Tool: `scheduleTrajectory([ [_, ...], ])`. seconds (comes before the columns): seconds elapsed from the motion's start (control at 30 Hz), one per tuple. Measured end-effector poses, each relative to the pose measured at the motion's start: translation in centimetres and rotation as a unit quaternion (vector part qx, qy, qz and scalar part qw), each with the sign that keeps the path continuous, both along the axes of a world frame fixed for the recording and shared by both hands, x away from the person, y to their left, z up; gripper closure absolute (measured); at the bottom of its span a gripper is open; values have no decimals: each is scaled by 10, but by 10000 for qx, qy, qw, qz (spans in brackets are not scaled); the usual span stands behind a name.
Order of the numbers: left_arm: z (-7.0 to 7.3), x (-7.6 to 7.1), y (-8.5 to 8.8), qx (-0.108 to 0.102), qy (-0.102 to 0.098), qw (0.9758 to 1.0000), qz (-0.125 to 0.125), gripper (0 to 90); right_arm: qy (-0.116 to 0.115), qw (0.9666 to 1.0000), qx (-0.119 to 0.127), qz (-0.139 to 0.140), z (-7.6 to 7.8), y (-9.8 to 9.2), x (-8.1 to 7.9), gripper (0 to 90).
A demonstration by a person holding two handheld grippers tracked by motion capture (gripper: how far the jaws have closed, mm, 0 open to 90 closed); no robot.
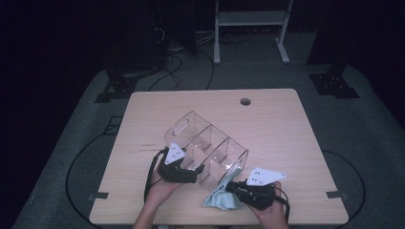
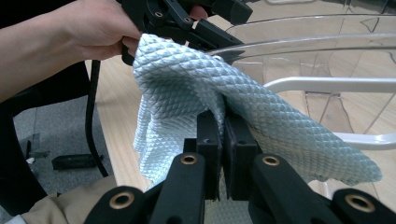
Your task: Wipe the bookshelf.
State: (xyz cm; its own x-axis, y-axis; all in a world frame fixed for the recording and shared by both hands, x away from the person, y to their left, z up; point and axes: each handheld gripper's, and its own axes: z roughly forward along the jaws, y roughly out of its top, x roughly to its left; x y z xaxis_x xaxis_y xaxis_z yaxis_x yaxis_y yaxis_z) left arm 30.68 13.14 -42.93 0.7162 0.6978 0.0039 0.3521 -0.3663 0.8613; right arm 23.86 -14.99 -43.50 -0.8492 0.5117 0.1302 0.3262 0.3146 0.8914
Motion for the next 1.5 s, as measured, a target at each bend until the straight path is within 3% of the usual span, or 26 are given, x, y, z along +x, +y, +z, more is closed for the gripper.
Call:
scheduleTrajectory([
  [0.27, 0, 0, 0, 4, -3, 10000, -7, 94, -9, 10000, 16, 0, 2, -2, 1, 858],
  [0.57, 0, 0, -1, -7, -7, 10000, 8, 95, -255, 9993, 198, -170, 23, -14, 7, 858],
  [0.73, 0, 0, -1, 9, -13, 10000, -3, 95, -253, 9988, 253, -348, 24, -21, 12, 858],
  [0.93, 0, 0, -1, -10, -1, 10000, -7, 95, -283, 9988, 213, -332, 26, -21, 12, 857],
  [1.33, 0, 0, -1, -4, -18, 10000, -29, 95, -245, 9951, 162, -944, 22, -53, 43, 857],
  [1.5, 0, 0, -2, -9, -24, 10000, -11, 95, -160, 9943, 129, -1049, 17, -59, 53, 857],
])
